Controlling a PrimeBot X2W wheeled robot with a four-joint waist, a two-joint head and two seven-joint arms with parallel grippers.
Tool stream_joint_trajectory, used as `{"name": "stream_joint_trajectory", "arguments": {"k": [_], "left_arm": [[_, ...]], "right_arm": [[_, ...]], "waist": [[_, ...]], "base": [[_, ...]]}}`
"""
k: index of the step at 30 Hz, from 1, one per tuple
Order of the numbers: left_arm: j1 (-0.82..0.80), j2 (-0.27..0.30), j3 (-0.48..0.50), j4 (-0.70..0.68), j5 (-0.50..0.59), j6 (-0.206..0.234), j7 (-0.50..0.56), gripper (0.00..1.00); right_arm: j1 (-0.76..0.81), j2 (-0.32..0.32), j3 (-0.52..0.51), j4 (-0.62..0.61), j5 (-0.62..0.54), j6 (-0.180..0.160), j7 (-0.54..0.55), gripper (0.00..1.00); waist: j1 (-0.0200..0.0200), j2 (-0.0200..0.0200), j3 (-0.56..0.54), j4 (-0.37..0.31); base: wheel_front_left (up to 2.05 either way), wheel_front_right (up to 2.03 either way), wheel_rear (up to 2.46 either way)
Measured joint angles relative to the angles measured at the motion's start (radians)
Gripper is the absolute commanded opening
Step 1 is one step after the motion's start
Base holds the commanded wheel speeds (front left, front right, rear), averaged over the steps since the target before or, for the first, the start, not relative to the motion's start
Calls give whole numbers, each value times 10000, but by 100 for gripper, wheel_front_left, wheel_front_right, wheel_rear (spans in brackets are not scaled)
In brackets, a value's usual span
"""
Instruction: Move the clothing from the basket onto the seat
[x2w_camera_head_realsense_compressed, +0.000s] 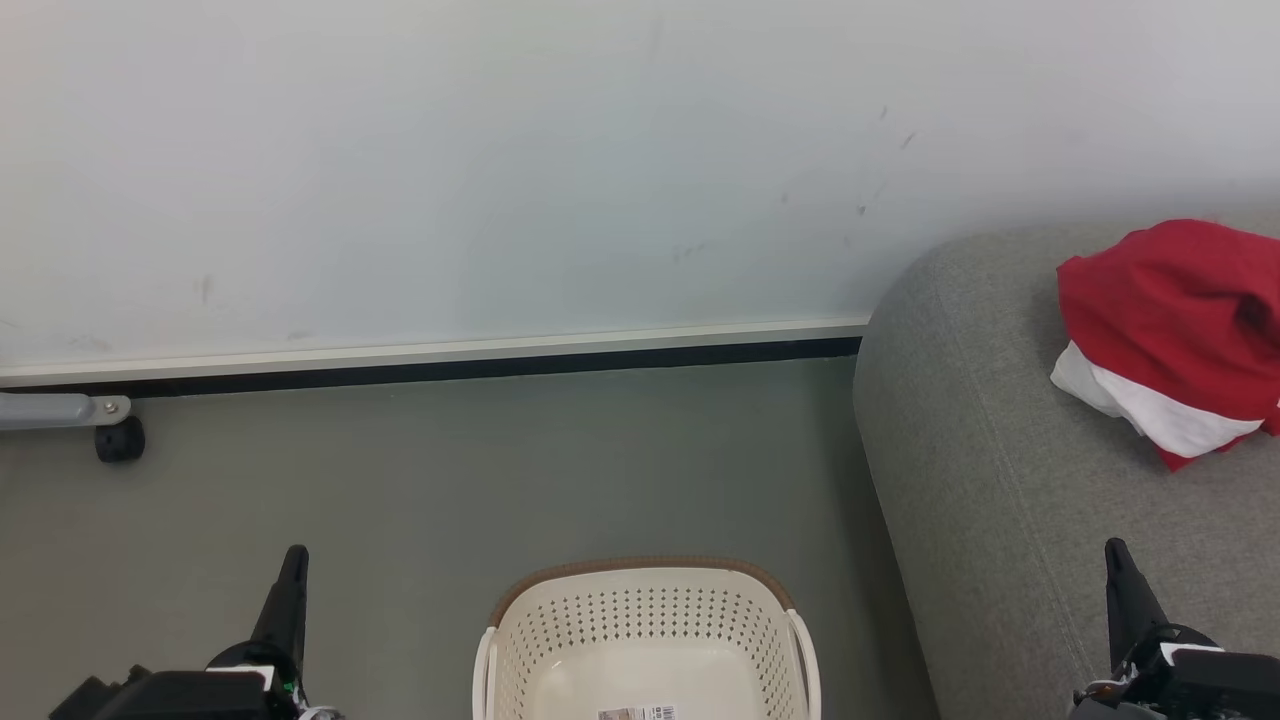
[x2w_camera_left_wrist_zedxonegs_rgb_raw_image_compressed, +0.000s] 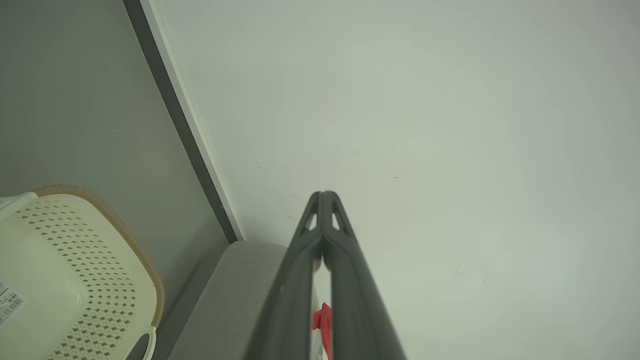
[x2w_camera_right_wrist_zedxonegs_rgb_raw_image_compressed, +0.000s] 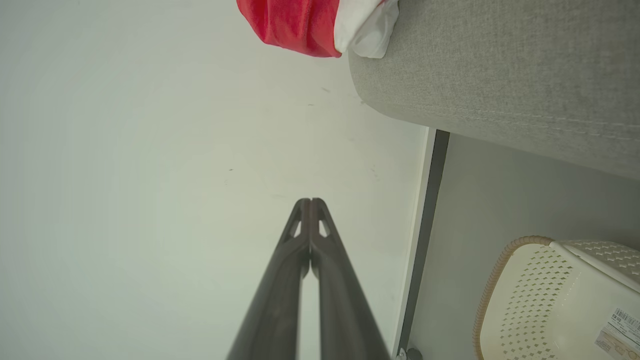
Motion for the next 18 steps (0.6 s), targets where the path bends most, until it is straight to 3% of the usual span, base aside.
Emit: {"name": "stream_joint_trajectory", "arguments": {"k": [18], "left_arm": [[0, 0, 0, 2, -2, 0, 0, 0]], "right_arm": [[0, 0, 0, -2, 0, 0, 0, 0]], "waist": [[0, 0, 0, 0]], "base": [[0, 0, 0]]}}
